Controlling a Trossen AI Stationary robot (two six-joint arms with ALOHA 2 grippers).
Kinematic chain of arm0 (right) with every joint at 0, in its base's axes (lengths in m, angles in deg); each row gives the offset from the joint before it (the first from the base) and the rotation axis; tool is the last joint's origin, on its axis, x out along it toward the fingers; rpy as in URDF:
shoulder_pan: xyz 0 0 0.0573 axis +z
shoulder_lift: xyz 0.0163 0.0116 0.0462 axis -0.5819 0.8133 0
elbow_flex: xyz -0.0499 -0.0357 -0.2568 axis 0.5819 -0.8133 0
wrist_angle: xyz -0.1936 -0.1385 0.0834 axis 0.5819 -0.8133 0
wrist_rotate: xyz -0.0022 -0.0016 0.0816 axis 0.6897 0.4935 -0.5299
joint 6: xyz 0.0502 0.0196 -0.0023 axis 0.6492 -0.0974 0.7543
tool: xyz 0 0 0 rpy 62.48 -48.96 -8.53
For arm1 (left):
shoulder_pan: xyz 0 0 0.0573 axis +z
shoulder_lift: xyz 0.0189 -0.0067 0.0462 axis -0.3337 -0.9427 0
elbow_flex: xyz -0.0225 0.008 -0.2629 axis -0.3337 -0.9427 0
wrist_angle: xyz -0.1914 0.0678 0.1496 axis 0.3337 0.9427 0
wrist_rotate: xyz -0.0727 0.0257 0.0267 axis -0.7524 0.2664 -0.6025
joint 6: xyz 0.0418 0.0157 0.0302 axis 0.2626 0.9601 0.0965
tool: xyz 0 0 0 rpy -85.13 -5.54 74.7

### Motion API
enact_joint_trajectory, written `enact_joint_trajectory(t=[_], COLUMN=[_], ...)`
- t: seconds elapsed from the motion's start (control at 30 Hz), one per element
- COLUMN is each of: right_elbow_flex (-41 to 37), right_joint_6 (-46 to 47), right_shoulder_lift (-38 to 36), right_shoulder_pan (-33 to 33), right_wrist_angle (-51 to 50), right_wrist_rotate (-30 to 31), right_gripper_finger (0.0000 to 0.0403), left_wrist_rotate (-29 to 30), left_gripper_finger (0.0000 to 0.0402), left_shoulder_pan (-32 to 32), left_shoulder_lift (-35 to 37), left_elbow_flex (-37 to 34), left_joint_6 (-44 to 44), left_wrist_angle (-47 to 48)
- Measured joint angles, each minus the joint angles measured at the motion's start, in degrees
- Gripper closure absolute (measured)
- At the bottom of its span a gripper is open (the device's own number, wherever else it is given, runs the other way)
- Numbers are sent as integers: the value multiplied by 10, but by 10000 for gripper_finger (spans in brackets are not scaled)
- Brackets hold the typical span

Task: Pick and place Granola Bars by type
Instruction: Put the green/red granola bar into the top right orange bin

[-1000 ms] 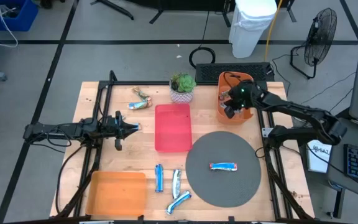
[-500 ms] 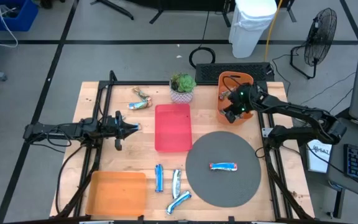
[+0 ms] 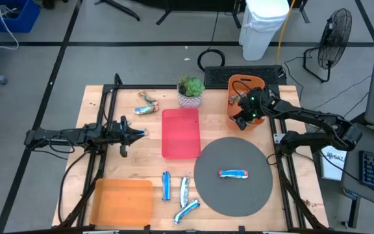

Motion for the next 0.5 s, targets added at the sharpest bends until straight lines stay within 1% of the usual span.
enact_joint_trajectory(t=[0.2, 0.5], right_elbow_flex=[0, 0], right_joint_6=[0, 17], right_shoulder_lift=[0, 0], right_shoulder_pan=[0, 0], right_wrist_angle=[0, 8], right_wrist_rotate=[0, 1], right_gripper_finger=[397, 365], left_wrist_rotate=[0, 0], left_gripper_finger=[330, 330], left_shoulder_pan=[0, 0], left_shoulder_lift=[0, 0], left_elbow_flex=[0, 0], left_joint_6=[0, 0], left_wrist_angle=[0, 0])
